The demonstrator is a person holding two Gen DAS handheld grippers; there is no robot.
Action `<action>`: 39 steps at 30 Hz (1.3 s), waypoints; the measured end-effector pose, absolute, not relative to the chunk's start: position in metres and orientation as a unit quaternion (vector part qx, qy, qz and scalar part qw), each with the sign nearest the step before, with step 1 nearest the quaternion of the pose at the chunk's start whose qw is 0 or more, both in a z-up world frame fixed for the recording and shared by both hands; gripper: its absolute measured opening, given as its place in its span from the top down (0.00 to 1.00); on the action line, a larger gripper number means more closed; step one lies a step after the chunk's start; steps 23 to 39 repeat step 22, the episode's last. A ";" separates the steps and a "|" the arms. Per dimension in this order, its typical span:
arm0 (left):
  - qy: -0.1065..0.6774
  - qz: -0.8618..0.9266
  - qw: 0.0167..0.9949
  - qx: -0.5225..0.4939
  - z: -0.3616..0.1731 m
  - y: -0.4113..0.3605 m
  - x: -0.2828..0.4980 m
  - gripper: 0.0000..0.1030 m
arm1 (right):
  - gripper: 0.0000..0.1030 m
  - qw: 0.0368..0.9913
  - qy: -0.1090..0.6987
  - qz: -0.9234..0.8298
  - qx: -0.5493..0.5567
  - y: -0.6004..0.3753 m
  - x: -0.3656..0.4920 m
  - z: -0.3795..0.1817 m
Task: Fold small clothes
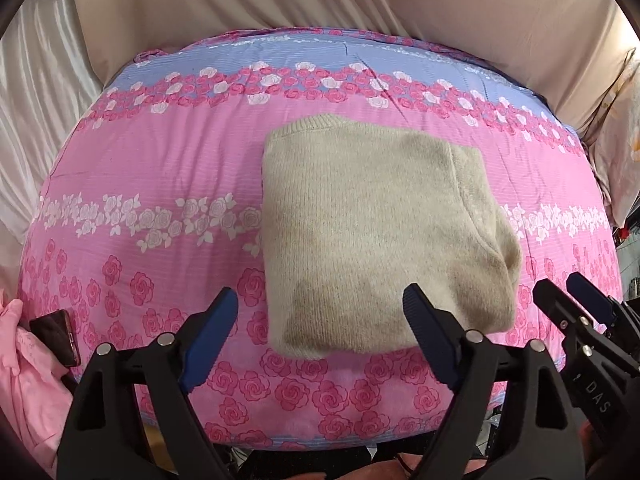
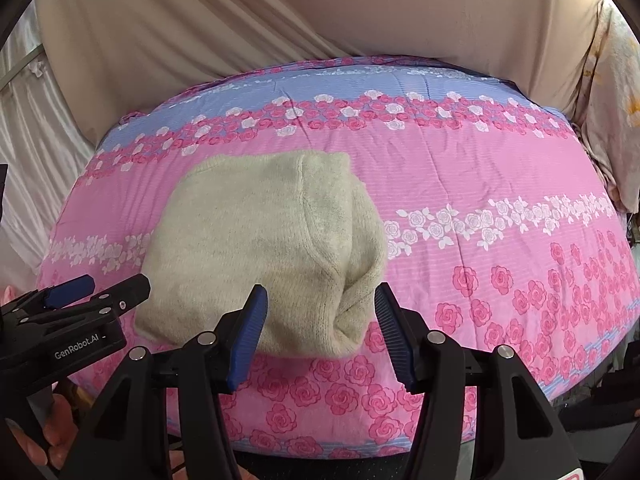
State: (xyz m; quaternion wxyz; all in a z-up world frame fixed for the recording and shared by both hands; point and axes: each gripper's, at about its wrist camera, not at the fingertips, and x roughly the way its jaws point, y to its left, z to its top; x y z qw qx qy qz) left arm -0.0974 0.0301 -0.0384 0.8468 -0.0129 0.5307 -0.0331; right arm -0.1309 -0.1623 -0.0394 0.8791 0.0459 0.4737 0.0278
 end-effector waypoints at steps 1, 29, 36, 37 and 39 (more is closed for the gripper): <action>0.529 -0.034 0.848 -0.011 -0.037 0.029 -0.099 0.20 | 0.47 0.879 0.473 0.028 0.045 -0.162 -0.132 -0.039; 0.524 -0.013 0.852 0.008 -0.033 0.025 -0.100 0.24 | 0.44 0.876 0.480 0.036 0.037 -0.158 -0.127 -0.042; 0.524 -0.013 0.852 0.008 -0.033 0.025 -0.100 0.24 | 0.44 0.876 0.480 0.036 0.037 -0.158 -0.127 -0.042; 0.524 -0.013 0.852 0.008 -0.033 0.025 -0.100 0.24 | 0.44 0.876 0.480 0.036 0.037 -0.158 -0.127 -0.042; 0.524 -0.013 0.852 0.008 -0.033 0.025 -0.100 0.24 | 0.44 0.876 0.480 0.036 0.037 -0.158 -0.127 -0.042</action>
